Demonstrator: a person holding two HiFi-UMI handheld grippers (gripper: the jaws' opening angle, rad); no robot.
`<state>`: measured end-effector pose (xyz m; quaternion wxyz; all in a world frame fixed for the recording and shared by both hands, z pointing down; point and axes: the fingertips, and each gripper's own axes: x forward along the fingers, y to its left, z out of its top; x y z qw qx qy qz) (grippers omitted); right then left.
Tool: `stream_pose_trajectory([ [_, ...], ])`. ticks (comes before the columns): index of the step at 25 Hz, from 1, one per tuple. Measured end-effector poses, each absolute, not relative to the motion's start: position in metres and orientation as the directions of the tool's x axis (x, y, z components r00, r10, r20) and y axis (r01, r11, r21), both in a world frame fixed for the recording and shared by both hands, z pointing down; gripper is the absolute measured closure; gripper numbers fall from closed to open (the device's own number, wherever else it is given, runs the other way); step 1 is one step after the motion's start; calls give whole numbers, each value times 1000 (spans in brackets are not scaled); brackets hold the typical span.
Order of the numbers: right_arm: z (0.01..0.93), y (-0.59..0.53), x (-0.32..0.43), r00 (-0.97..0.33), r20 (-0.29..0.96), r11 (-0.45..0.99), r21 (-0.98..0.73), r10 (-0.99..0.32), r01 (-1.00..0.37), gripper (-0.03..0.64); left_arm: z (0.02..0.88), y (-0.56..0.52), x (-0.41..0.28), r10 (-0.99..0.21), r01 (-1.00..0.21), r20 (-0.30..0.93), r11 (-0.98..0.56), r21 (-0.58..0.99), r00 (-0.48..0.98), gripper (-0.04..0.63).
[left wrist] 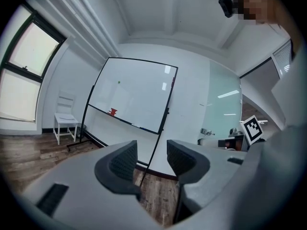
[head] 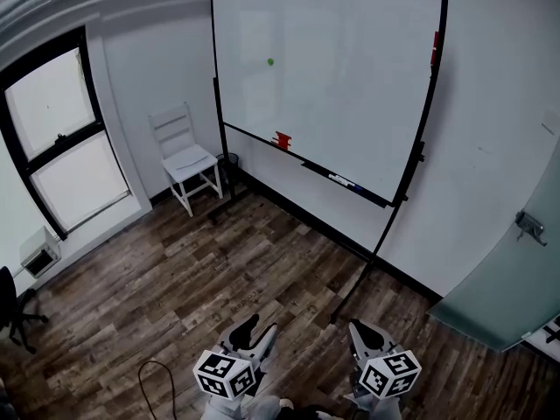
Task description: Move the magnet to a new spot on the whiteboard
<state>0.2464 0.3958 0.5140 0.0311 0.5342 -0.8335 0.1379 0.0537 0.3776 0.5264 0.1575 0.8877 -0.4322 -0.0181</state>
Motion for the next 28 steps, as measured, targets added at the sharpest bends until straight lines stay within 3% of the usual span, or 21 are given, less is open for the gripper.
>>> stream_pose_trajectory([
  [10,521,345,241,-454,217,417,-196,-864,-888,588,541,343,36,-808,-812,156,-518,270,568,408],
  [28,504,165,219,-520,195,491,-180,-831,-852,588,516,174,15,-860,-849,100,-464,251,500,407],
])
